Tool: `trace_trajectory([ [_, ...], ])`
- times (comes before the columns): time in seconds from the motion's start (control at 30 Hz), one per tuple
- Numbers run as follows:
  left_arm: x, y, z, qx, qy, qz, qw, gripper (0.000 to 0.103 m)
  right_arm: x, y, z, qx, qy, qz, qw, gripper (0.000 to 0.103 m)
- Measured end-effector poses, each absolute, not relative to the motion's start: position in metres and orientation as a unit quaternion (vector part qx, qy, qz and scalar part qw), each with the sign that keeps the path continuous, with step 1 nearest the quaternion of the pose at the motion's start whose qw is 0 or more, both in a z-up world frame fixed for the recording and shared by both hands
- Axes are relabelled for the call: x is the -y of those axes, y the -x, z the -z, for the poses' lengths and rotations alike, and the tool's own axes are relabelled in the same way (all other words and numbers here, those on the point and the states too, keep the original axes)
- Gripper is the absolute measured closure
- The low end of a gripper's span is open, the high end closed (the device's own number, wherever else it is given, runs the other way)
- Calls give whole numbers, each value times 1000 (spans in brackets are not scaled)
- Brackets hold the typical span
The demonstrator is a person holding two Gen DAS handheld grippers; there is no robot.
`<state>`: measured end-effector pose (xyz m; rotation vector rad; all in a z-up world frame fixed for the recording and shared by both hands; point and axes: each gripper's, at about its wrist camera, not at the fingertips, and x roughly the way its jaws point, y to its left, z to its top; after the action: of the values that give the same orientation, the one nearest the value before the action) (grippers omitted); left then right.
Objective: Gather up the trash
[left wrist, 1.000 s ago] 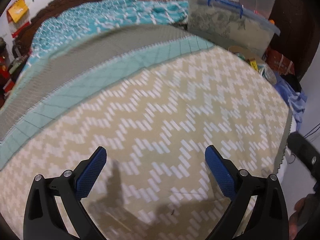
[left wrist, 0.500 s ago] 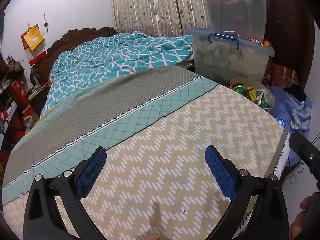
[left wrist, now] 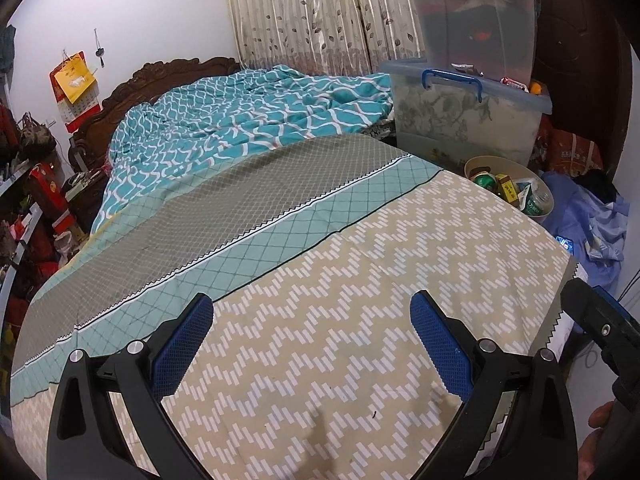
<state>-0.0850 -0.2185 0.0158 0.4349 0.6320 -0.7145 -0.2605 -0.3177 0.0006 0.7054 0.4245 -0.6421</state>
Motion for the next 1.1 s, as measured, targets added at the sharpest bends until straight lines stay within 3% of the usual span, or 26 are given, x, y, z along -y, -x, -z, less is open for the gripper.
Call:
trace_trajectory([
  [1.1, 218, 86, -6, -312, -217, 341, 860, 8, 323, 258, 11, -218, -350, 305, 858, 3],
])
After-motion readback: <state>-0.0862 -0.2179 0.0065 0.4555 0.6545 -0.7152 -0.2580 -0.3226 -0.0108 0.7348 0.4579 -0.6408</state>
